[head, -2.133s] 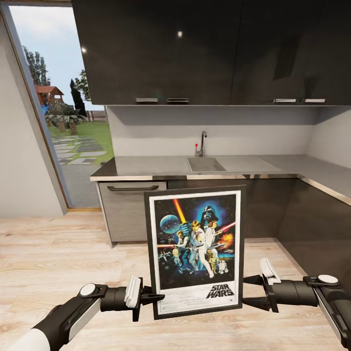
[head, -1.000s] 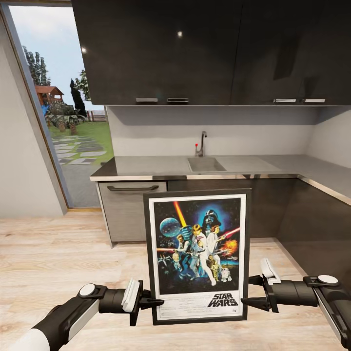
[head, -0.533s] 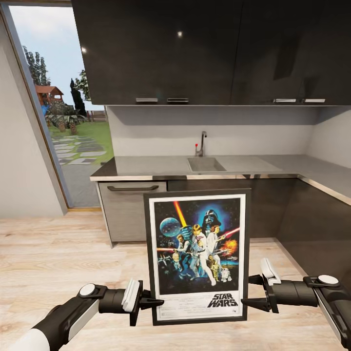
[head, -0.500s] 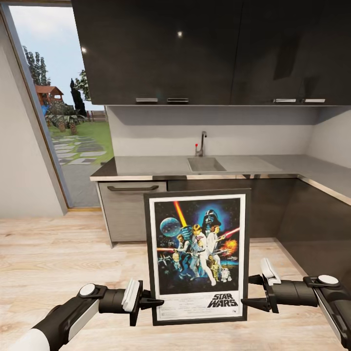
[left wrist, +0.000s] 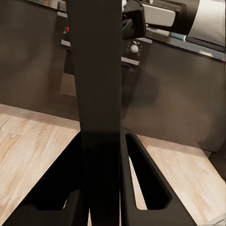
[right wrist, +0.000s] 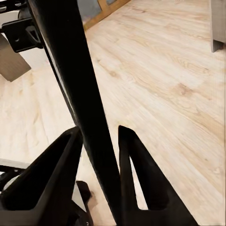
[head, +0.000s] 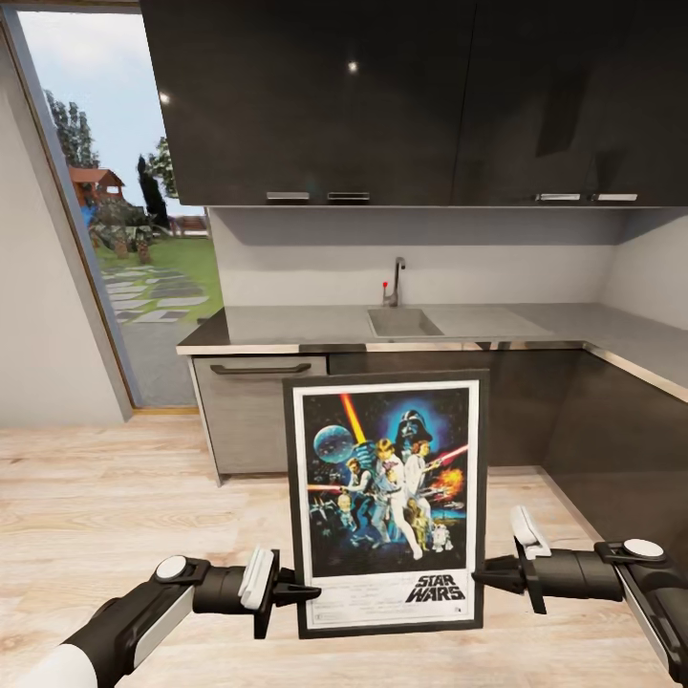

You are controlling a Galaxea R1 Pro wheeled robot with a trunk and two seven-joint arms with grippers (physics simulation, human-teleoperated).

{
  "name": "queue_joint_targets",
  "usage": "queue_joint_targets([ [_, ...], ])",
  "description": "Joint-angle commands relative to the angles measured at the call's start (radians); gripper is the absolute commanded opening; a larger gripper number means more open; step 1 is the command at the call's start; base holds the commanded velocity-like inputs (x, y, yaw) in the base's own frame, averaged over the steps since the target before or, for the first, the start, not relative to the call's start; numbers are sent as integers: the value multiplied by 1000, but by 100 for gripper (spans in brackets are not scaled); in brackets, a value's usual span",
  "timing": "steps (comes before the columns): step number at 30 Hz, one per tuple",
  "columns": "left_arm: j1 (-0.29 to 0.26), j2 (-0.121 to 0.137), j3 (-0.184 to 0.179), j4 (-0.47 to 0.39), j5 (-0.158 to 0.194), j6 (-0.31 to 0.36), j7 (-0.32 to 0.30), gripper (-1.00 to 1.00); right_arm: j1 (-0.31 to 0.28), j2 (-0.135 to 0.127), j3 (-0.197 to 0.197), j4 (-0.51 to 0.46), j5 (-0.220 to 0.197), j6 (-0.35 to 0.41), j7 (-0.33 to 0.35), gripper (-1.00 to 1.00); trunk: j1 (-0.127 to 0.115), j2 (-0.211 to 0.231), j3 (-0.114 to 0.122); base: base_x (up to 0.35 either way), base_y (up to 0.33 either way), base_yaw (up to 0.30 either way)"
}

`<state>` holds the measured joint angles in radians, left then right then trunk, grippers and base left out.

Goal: Pick up the poster from the kitchen countertop and hang it on one of the wall nails in the kitchen.

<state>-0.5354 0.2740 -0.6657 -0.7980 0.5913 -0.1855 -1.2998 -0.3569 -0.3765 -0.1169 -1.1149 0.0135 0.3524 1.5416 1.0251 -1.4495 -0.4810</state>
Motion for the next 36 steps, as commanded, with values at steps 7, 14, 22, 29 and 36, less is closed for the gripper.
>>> queue_joint_targets([
  [7, -1, 1, -9, 3, 9, -13, 1, 100, -1, 1, -1, 0, 2, 16, 5, -100, 0, -1, -1, 0, 0, 0],
  [14, -1, 1, 1, 5, 9, 31, 2, 100, -1, 1, -1, 0, 2, 16, 5, -100, 0, -1, -1, 0, 0, 0],
  [22, -1, 17, 33, 11, 9, 37, 3, 100, -1, 2, -1, 0, 2, 15, 5, -100, 0, -1, -1, 0, 0, 0],
  [29, -1, 94, 77, 27, 10, 32, 4, 100, -1, 2, -1, 0, 2, 15, 5, -100, 0, -1, -1, 0, 0, 0],
  [36, -1, 156, 101, 49, 13, 28, 0, 100, -1, 1, -1, 0, 2, 14, 5, -100, 0, -1, -1, 0, 0, 0],
])
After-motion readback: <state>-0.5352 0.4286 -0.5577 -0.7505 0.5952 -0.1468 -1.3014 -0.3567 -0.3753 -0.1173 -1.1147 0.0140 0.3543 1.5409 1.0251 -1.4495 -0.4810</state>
